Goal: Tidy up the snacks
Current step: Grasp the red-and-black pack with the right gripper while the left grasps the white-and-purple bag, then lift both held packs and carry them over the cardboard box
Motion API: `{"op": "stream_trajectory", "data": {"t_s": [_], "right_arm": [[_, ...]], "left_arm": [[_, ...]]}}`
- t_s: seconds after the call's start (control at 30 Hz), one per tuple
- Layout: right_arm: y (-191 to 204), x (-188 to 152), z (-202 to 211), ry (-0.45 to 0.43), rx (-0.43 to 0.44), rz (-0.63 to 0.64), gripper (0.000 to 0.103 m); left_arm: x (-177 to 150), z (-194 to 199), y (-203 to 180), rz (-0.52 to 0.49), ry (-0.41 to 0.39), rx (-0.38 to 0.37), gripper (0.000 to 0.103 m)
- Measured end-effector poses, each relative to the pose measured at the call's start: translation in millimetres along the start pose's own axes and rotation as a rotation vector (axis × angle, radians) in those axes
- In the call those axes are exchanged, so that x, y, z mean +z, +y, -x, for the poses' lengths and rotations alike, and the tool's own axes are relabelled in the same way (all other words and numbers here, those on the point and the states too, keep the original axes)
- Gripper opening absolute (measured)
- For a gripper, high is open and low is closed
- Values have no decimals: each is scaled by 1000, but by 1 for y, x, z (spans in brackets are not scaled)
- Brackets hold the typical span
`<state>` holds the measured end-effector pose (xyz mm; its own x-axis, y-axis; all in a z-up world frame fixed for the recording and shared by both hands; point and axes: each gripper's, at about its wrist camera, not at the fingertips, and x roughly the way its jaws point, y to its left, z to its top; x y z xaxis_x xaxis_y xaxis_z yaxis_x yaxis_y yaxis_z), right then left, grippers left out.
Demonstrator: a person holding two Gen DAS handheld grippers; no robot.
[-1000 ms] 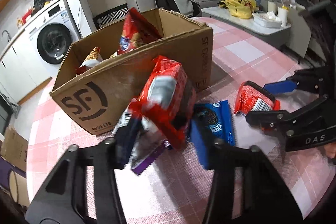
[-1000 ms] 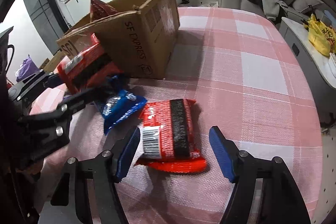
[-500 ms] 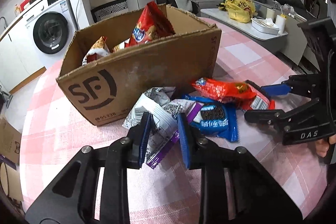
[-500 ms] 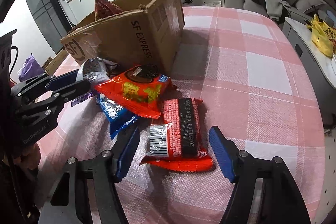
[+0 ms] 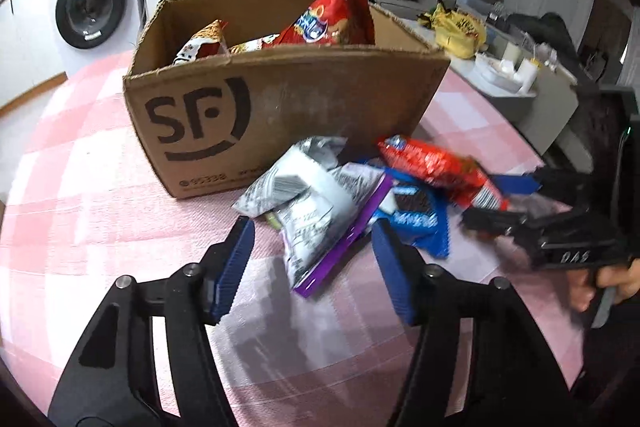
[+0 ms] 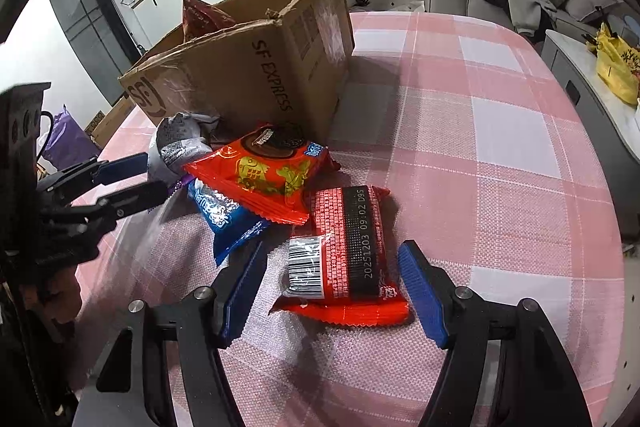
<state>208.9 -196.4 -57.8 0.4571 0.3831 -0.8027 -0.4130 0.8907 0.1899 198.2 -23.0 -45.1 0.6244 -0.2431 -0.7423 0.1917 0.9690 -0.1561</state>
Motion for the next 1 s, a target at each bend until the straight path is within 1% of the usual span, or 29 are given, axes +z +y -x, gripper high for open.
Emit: {"op": "stream_trajectory", "data": {"t_s": [0.1,0.23,0.3,0.4,0.47,0.5,0.53,0.57,0.6,0.63,0.7,0.73,0.87,1.0], "right_arm": [[0,0,0,-1,-3,2,71],[1,0,-1,-7,-3,2,71],[1,0,0,-8,3,2,71],[1,-1,0,-8,6,6,71],[1,-1,0,-11,8,5,70],[0,-1,1,-12,7,5,66],[0,-1,1,-13,3,5,61],[-1,-2,1,-13,4,3,60],[-1,-2,2,-15,6,1,57],[-1,-2,3,-18,8,0,52],[-3,-2,4,-20,10,-1,47],[-3,-2,4,-18,12,4,46],[-3,-2,7,-18,10,22,46],[-8,-1,12,-34,3,14,45]], "left_arm": [[5,-2,7,35,-7,-11,68],[12,-13,17,98,15,-40,68],[15,-22,21,133,43,-31,68],[15,-31,28,174,69,-64,68],[13,-33,30,181,69,-97,57],[11,-33,33,193,76,-131,53],[12,-33,37,199,73,-138,51],[11,-31,38,197,69,-142,49],[11,-30,38,190,66,-147,41],[10,-29,36,181,64,-153,38],[8,-26,35,160,55,-145,37],[6,-25,34,152,51,-141,36],[1,-17,38,148,37,-127,34],[-17,6,46,147,13,-108,33]]}}
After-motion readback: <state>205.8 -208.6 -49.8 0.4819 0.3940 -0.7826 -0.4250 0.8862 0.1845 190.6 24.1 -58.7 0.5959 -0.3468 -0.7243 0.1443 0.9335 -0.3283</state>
